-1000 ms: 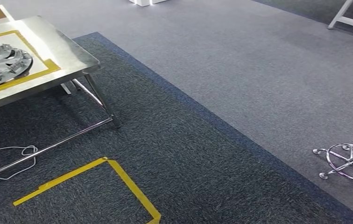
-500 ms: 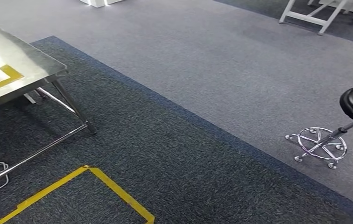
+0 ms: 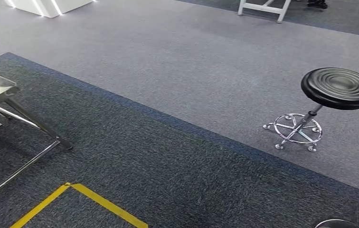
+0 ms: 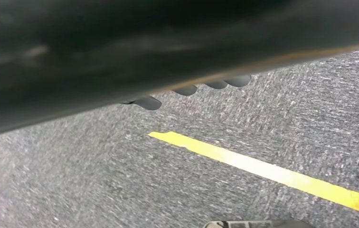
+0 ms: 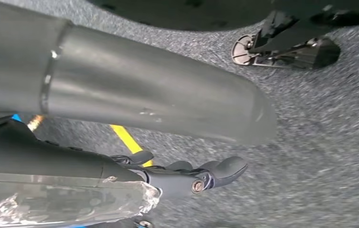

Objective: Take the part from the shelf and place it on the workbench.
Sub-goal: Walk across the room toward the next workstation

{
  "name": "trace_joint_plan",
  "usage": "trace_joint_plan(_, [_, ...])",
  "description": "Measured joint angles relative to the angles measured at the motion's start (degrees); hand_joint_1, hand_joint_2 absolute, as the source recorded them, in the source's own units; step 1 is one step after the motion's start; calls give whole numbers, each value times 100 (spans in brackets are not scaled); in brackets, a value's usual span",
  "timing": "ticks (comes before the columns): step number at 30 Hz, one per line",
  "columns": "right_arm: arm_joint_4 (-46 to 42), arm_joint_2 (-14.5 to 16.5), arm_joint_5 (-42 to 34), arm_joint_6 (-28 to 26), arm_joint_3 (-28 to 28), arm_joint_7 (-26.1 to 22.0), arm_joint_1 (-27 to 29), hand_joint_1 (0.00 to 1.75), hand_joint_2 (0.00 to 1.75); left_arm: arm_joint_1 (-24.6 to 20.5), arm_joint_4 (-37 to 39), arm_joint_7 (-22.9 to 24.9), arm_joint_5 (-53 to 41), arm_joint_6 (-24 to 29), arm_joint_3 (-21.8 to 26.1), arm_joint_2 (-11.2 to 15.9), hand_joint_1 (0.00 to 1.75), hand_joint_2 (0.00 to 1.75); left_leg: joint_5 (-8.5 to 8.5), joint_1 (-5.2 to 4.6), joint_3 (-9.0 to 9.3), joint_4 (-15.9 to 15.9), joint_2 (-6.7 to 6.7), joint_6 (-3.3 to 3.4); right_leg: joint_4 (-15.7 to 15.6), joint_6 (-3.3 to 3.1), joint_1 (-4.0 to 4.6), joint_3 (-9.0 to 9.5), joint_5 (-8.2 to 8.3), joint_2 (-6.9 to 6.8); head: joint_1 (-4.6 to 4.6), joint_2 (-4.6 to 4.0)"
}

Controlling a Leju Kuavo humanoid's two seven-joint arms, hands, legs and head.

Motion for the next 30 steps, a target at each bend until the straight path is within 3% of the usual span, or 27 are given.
trace_joint_plan(1, [9, -1, 7, 1, -9, 0, 5, 0, 0, 5, 1, 3, 11, 0, -14, 2, 0, 0, 110, 0, -22, -11, -10, 12, 1, 0, 2, 6, 0, 86, 0, 0])
trace_joint_plan(2, [15, -1, 13, 0, -16, 0, 9, 0, 0, 7, 1, 3, 15, -1, -25, 3, 0, 0, 317, 1, 52, -232, -39, 29, 2, 1, 3, 16, 0, 169, -1, 0])
trace_joint_plan(4, [30, -2, 22, 1, -25, -3, 1, 0, 0, 6, 4, 3, 16, -2, -37, 5, 0, 0, 765, 11, 339, -972, -300, 75, 17, 18, 8, 20, -7, 330, 0, 0])
trace_joint_plan(5, [36, -2, 24, 0, -27, -5, -8, 0, 0, 4, 7, 3, 16, -3, -43, 8, 0, 0, 880, 19, 458, -1273, -436, 89, 31, 39, 9, 2, -10, 403, 0, 0])
trace_joint_plan(6, [40, -2, 26, 0, -28, -7, -15, 0, 0, 3, 10, 3, 15, -3, -51, 10, 0, 0, 922, 22, 526, -1458, -543, 100, 42, 70, 6, -26, -11, 472, 4, 0])
trace_joint_plan(8, [49, -2, 28, -1, -40, -8, -6, 0, 0, -5, 14, 3, 15, -2, -66, 13, 0, 0, 899, 18, 558, -1551, -504, 122, 39, 151, -18, -105, -1, 601, 7, 0])
trace_joint_plan(9, [52, -3, 28, -1, -50, -8, 7, 0, 0, -14, 14, 3, 14, -1, -74, 14, 0, 0, 910, 19, 562, -1574, -442, 149, 55, 184, -30, -135, -10, 593, 8, 0])
trace_joint_plan(10, [56, -3, 29, -2, -61, -8, 14, 0, 0, -21, 14, 2, 14, -1, -82, 15, 0, 0, 921, 23, 568, -1597, -367, 184, 148, 214, -32, -199, -81, 475, 21, 0])
trace_joint_plan(12, [61, -4, 30, -3, -78, -8, -2, 0, 0, -20, 14, 1, 12, 0, -103, 16, 0, 0, 932, 24, 573, -1626, -194, 235, 656, 253, -28, -446, -397, 110, 53, 0])
trace_joint_plan(13, [62, -4, 31, -3, -84, -8, -18, 0, 0, -12, 14, 0, 12, 0, -114, 16, 0, 0, 926, 17, 571, -1627, -99, 248, 1043, 276, -29, -642, -607, -42, 68, 0])
trace_joint_plan(14, [63, -4, 31, -3, -86, -8, -25, 0, 0, -3, 15, 1, 12, 0, -122, 19, 0, 0, 920, 11, 570, -1626, -2, 251, 1398, 296, -38, -815, -759, -105, 67, 0])
trace_joint_plan(15, [64, -4, 31, -3, -89, -8, -23, 0, 0, 1, 15, 1, 12, 0, -131, 21, 0, 0, 914, 8, 571, -1626, 90, 251, 1624, 315, -47, -923, -821, -137, 65, 0])
trace_joint_plan(16, [67, -4, 31, -3, -92, -8, -11, 0, 0, 0, 16, 1, 12, 0, -141, 23, 0, 0, 906, 8, 573, -1625, 172, 246, 1657, 329, -56, -931, -777, -162, 67, 0])
trace_joint_plan(17, [71, -6, 31, -4, -96, -8, 3, 0, 0, -4, 16, 1, 12, 1, -151, 23, 0, 0, 896, 9, 582, -1624, 243, 236, 1454, 337, -62, -815, -631, -197, 67, 0])
trace_joint_plan(20, [78, -10, 28, -8, -114, -10, -2, 0, 0, -17, 16, 1, 9, 9, -169, 18, 0, 0, 846, -17, 638, -1613, 420, 161, 322, 305, -53, -181, -163, -497, 62, 0])
trace_joint_plan(22, [80, -10, 24, -12, -131, -20, -12, 0, 0, -31, 16, 1, 5, 18, -177, 20, 0, 0, 821, -40, 677, -1605, 507, 94, 71, 237, -30, -44, -118, -565, 32, 0])
trace_joint_plan(23, [81, -10, 22, -14, -140, -25, -4, 0, 0, -42, 16, 1, 4, 21, -182, 19, 0, 0, 813, -32, 699, -1609, 549, 61, 73, 198, -26, -54, -112, -498, 17, 0])
trace_joint_plan(24, [84, -10, 21, -14, -147, -30, 6, 0, 0, -55, 16, 1, 3, 21, -190, 20, 0, 0, 794, -16, 721, -1605, 559, 24, 65, 159, -29, -50, -108, -444, 14, 0])
trace_joint_plan(26, [86, -10, 17, -13, -162, -37, 11, 0, 0, -71, 16, 1, -1, 21, -204, 19, 0, 0, 616, 11, 675, -1408, 386, -36, 34, 77, -44, -12, -85, -330, -7, 0])
trace_joint_plan(28, [86, -10, 11, -10, -174, -44, -7, 0, 0, -69, 17, 1, -3, 20, -214, 20, 0, 0, 255, 20, 404, -781, 117, -57, 24, 23, -47, 13, -62, -205, -37, 0])
trace_joint_plan(30, [86, -10, 7, -7, -185, -47, -12, 0, 0, -58, 18, 6, -4, 20, -228, 25, 0, 0, 20, 17, 66, -109, 17, -52, 28, 4, -32, 16, -58, -53, -43, 0])
